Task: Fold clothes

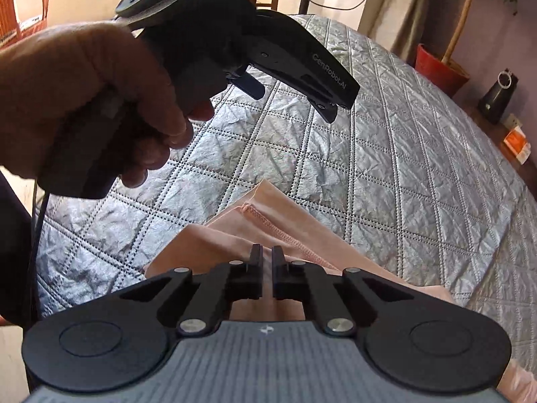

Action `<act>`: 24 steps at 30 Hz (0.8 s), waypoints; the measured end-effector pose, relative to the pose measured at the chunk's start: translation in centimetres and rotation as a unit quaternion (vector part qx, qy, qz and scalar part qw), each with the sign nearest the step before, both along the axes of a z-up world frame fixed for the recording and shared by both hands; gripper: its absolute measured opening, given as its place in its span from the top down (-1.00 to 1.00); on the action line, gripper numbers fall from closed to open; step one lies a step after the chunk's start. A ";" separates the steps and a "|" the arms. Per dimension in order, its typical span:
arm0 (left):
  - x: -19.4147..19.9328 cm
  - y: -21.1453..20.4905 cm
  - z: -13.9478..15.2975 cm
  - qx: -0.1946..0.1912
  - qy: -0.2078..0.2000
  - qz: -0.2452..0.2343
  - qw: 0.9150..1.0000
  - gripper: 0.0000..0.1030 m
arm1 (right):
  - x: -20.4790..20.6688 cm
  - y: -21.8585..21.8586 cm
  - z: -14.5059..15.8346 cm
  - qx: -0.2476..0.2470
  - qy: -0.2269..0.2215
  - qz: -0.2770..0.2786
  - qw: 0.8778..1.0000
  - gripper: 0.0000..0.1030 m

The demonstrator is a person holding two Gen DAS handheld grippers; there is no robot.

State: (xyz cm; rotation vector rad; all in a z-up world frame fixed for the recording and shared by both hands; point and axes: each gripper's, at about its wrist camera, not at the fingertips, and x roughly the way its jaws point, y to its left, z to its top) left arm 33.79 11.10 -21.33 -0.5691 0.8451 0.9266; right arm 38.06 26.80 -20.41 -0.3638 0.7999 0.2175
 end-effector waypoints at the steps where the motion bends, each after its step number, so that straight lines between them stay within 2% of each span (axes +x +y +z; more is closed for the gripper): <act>1: 0.1 -0.2 0.1 0.009 0.002 -0.007 1.000 0.98 | 0.0 0.0 0.0 0.000 0.000 -0.001 1.000 -0.69; 5: 0.6 -1.4 0.8 0.045 0.003 -0.041 0.998 0.99 | -0.1 0.0 0.0 -0.001 -0.001 -0.001 1.000 -0.69; 8: 0.0 -1.2 1.5 0.043 -0.006 0.005 0.999 0.95 | -0.1 0.1 0.1 -0.002 -0.001 0.000 1.000 -0.69; 12: -1.4 0.1 1.4 0.005 -0.018 0.059 0.998 0.40 | -0.1 0.1 0.0 -0.004 -0.001 0.001 1.000 -0.69; 15: -1.8 0.9 1.2 0.008 -0.014 0.082 0.997 0.35 | -0.1 0.1 0.0 -0.003 0.000 -0.001 1.000 -0.69; 19: -2.3 1.9 0.3 -0.007 -0.006 0.098 0.995 0.41 | -0.1 0.1 0.0 -0.004 0.001 0.000 1.000 -0.69; 21: -2.0 1.8 0.0 0.001 0.004 0.091 0.996 0.82 | -0.1 0.1 0.0 -0.004 0.001 -0.001 1.000 -0.69; 24: -1.8 1.5 0.2 0.020 0.013 0.073 0.997 0.90 | -0.1 0.0 0.0 -0.003 0.002 -0.003 1.000 -0.69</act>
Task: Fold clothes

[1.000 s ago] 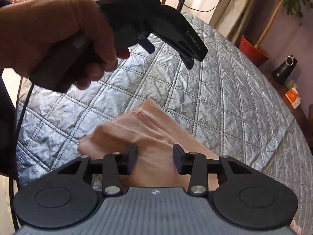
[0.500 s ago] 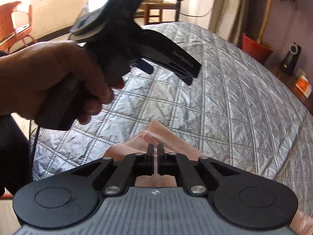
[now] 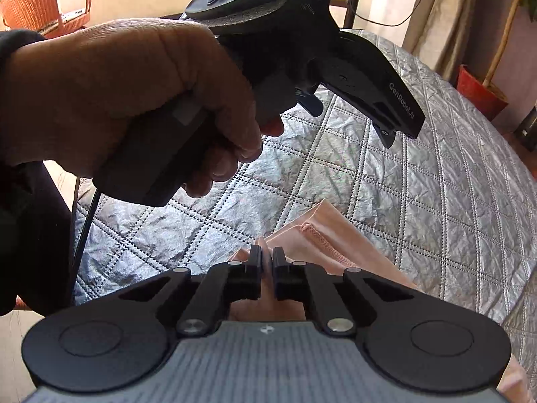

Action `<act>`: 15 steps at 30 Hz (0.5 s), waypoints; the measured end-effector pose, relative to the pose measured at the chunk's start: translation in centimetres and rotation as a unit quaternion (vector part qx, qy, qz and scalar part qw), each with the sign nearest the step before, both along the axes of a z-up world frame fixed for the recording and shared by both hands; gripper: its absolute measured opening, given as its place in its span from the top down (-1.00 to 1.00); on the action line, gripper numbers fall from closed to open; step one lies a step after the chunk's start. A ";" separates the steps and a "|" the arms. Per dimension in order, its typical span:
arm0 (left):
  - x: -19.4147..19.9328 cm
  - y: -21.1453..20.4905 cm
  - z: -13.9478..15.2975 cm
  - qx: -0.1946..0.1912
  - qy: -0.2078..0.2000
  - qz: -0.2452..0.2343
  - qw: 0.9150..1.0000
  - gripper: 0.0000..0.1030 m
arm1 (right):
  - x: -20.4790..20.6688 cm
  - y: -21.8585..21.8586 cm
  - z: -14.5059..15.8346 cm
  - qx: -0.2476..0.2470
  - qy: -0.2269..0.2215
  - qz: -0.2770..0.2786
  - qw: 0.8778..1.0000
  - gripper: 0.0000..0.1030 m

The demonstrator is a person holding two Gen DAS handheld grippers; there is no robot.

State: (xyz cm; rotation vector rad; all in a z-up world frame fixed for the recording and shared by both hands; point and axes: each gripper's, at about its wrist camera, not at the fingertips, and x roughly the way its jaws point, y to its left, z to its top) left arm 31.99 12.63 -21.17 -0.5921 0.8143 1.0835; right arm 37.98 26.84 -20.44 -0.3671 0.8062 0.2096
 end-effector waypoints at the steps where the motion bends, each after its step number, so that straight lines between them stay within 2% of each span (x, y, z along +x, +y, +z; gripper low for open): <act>1: 0.1 -0.2 0.1 0.009 0.006 -0.007 1.000 0.90 | 0.0 0.0 0.0 0.000 0.000 0.000 1.000 -0.69; 7: 1.3 -2.6 2.0 0.075 0.029 -0.077 0.994 0.91 | 0.1 0.0 0.0 -0.001 0.000 0.002 1.000 -0.69; 11: 1.7 -3.9 3.6 0.119 0.018 -0.086 0.989 0.91 | 0.1 0.1 0.1 0.000 0.000 0.005 1.000 -0.69; 15: 2.8 -2.5 3.1 0.105 -0.022 -0.100 0.989 0.91 | 0.0 0.1 0.2 0.003 -0.001 0.009 1.000 -0.69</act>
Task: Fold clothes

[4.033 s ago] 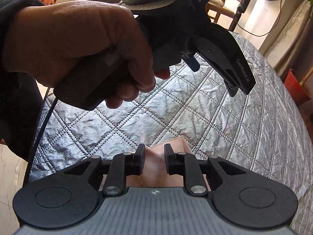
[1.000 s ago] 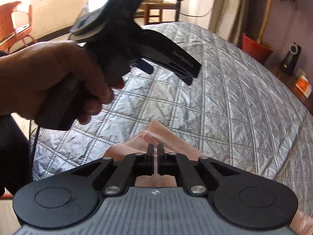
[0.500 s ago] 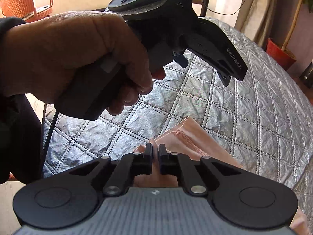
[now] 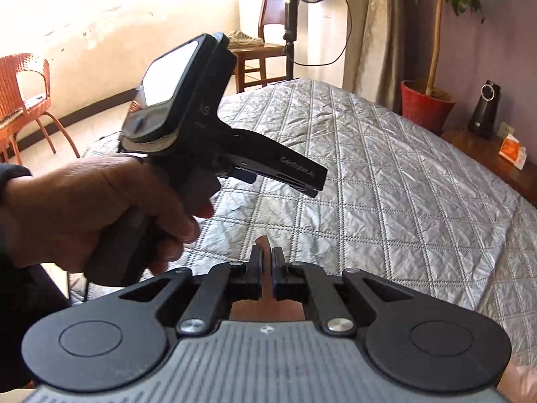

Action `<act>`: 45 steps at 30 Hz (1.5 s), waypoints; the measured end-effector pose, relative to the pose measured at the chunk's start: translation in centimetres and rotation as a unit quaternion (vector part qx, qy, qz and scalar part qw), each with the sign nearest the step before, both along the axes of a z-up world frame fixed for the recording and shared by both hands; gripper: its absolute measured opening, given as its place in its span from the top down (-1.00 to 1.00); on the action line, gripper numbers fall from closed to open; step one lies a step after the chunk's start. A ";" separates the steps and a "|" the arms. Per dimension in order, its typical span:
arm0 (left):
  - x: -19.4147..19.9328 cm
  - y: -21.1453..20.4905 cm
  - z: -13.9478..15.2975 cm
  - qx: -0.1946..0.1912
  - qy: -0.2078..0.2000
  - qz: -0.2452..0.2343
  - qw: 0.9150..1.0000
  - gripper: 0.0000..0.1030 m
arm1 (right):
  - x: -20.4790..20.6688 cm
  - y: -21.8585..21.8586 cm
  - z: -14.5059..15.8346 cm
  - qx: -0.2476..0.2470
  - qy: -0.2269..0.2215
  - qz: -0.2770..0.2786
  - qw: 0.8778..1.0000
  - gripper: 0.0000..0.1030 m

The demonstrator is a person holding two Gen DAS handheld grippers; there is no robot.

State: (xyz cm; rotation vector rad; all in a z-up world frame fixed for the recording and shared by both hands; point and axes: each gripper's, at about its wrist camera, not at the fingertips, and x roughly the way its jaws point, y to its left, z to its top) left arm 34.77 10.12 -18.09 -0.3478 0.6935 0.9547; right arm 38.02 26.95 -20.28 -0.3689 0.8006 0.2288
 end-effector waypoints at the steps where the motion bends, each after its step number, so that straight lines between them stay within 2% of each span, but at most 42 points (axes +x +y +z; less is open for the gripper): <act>1: 0.6 0.3 -0.5 0.000 0.000 -0.003 1.000 0.91 | 0.0 0.0 0.0 0.001 0.000 0.001 1.000 -0.69; 3: 2.0 1.0 -2.2 -0.006 0.025 -0.004 1.000 0.90 | 0.0 0.0 0.0 0.002 0.002 0.001 1.000 -0.69; 6: 2.5 1.9 -4.5 -0.049 0.000 -0.031 0.998 0.82 | 0.2 -0.1 -0.1 0.004 0.005 -0.001 1.000 -0.69; 7: 2.5 1.4 -4.4 -0.037 -0.004 -0.046 0.998 0.82 | 0.2 -0.1 -0.1 0.005 0.005 -0.002 1.000 -0.69; 9: 2.2 0.0 -3.4 -0.006 -0.016 -0.084 0.996 0.54 | 0.2 0.1 -0.1 0.003 0.005 -0.002 1.000 -0.69; 11: 1.9 -2.1 -1.9 0.019 -0.029 -0.129 0.991 0.53 | 0.2 0.2 -0.1 0.002 0.005 -0.001 1.000 -0.69; 13: 1.0 -3.7 -0.7 0.039 -0.022 -0.156 0.987 0.48 | 0.2 0.2 -0.1 0.001 0.004 -0.003 1.000 -0.69; 14: 0.3 -4.1 -0.3 0.038 -0.019 -0.152 0.987 0.48 | 0.1 0.2 -0.1 0.001 0.004 -0.005 1.000 -0.69; 18: -4.8 -1.5 -1.3 -0.014 -0.028 -0.055 0.998 0.56 | 0.0 -0.2 0.1 0.004 0.003 -0.016 1.000 -0.69; 20: -6.2 -0.7 -1.9 -0.014 -0.007 -0.039 0.999 0.55 | -0.2 -0.1 0.2 0.007 0.001 -0.019 1.000 -0.69; 23: -7.4 -1.5 -2.0 -0.001 0.000 -0.075 0.997 0.48 | -0.4 0.0 0.3 0.010 0.002 -0.022 1.000 -0.69; 25: -6.4 -3.1 -1.9 0.022 0.009 -0.124 0.992 0.43 | -0.3 0.2 0.2 0.008 0.007 -0.025 1.000 -0.69; 26: -5.7 -4.0 -1.8 0.037 0.013 -0.150 0.988 0.35 | -0.3 0.2 0.1 0.008 0.009 -0.030 0.999 -0.69; 28: -4.0 -6.1 -1.8 0.066 0.017 -0.205 0.976 0.33 | -0.3 -0.2 0.1 0.018 0.010 -0.041 0.999 -0.69; 29: -3.6 -7.3 -1.8 0.080 0.012 -0.239 0.968 0.32 | -0.3 -0.4 0.0 0.028 0.008 -0.043 0.999 -0.69; 31: -2.7 -9.6 -2.0 0.094 -0.004 -0.311 0.946 0.12 | -0.4 -0.3 -0.2 0.042 0.005 -0.040 0.998 -0.73; 33: -1.5 -11.7 -2.3 0.092 -0.025 -0.388 0.917 -0.63 | -0.4 0.3 -0.7 0.051 0.010 -0.033 0.998 -0.76; 34: -0.9 -12.7 -2.4 0.091 -0.036 -0.426 0.900 -0.72 | -0.4 0.6 -1.0 0.058 0.014 -0.033 0.998 -0.77; 36: 0.4 -14.9 -2.9 0.079 -0.048 -0.493 0.865 -0.76 | -0.3 1.0 -1.5 0.077 0.020 -0.041 0.996 -0.81; 37: 1.1 -16.3 -3.5 0.070 -0.040 -0.524 0.848 -0.78 | -0.2 1.0 -1.8 0.086 0.023 -0.044 0.995 -0.95; 38: 1.8 -17.6 -4.1 0.062 -0.032 -0.555 0.829 -0.79 | -0.1 1.0 -2.0 0.093 0.024 -0.045 0.994 -0.99; 40: 2.6 -20.9 -5.1 0.057 -0.015 -0.606 0.794 -0.75 | 0.1 0.9 -2.3 0.108 0.024 -0.049 0.993 -0.99; 41: 2.8 -22.2 -5.3 0.054 -0.019 -0.624 0.780 -0.76 | 0.3 0.8 -2.3 0.115 0.021 -0.051 0.992 -0.99; 42: 3.0 -23.6 -5.7 0.036 -0.034 -0.638 0.768 -0.80 | 0.5 0.6 -2.4 0.122 0.019 -0.053 0.991 -0.99; 44: 3.7 -25.4 -6.8 -0.016 -0.056 -0.646 0.761 -0.81 | 0.8 0.5 -2.5 0.134 0.013 -0.057 0.989 -0.99; 45: 3.8 -26.5 -7.5 -0.028 -0.052 -0.654 0.754 -0.79 | 1.0 0.5 -2.7 0.138 0.009 -0.058 0.989 -1.00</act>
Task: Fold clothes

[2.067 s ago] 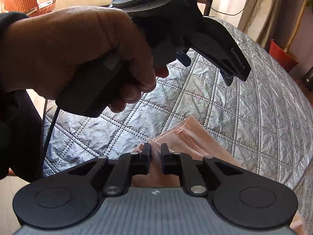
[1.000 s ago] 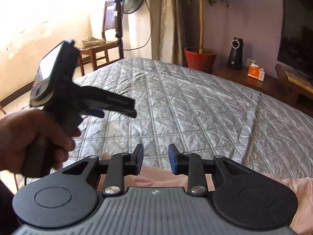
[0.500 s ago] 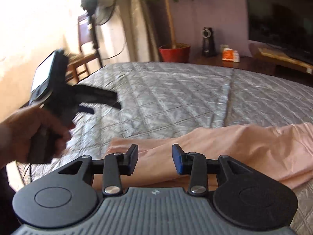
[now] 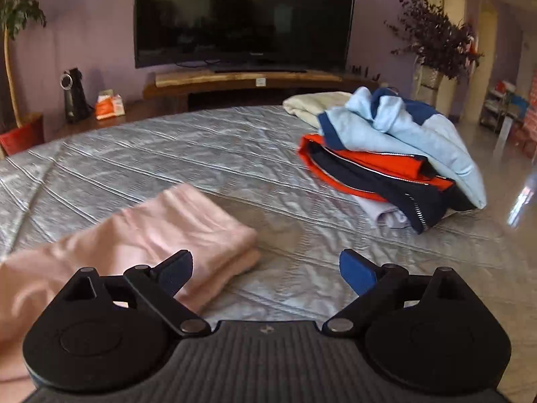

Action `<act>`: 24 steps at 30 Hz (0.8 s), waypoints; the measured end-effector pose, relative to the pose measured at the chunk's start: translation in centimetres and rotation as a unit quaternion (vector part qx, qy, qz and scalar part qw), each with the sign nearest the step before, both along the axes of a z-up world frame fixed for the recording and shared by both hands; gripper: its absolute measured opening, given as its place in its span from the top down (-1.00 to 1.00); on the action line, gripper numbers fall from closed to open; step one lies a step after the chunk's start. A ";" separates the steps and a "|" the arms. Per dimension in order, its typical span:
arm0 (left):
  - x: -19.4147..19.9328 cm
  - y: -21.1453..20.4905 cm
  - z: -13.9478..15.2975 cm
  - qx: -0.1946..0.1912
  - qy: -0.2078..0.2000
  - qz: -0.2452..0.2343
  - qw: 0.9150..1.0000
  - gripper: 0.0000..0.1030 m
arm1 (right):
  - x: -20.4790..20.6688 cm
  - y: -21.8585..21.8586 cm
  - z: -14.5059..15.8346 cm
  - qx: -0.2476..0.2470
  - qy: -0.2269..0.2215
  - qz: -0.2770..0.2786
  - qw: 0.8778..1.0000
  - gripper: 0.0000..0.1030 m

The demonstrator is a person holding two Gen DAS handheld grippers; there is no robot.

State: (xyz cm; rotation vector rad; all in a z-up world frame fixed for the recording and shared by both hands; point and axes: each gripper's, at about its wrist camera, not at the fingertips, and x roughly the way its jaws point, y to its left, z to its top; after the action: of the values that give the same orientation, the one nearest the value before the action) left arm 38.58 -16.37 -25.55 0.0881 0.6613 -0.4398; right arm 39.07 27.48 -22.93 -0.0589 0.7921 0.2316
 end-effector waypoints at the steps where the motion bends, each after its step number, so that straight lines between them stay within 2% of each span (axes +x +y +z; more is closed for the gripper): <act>1: -0.1 -0.9 -0.5 0.006 0.000 -0.016 1.000 -0.78 | 0.2 0.0 -0.1 0.007 -0.005 0.002 1.000 -1.00; 3: -0.2 -2.6 -1.3 0.017 -0.002 -0.048 0.999 -0.79 | 0.6 0.1 -0.3 0.029 -0.019 0.010 0.999 -1.00; 5: -0.3 -3.4 -1.8 0.023 0.000 -0.047 0.999 -0.87 | 1.1 0.1 -0.4 0.046 -0.032 0.015 0.998 -1.00; 7: -0.4 -4.2 -2.2 0.028 0.001 -0.044 0.999 -0.88 | 1.3 0.1 -0.6 0.037 -0.040 0.019 0.998 -1.00; 9: -0.5 -4.7 -2.4 0.035 0.002 -0.039 0.999 -0.99 | 1.5 0.1 -0.7 0.030 -0.042 0.022 0.998 -1.00; 16: -0.9 -4.5 -1.9 0.041 0.003 -0.035 0.999 -1.00 | 1.2 1.0 -0.8 -0.003 -0.046 0.030 0.998 -1.00; 24: -0.9 -4.6 -1.9 0.040 0.004 -0.036 0.999 -1.00 | 1.2 1.1 -0.9 -0.002 -0.046 0.031 0.998 -1.00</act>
State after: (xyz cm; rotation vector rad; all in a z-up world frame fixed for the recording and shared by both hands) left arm 37.65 -20.93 -27.46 0.1870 0.6852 -0.4822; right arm 40.24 28.57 -23.79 -0.0971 0.7003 0.2832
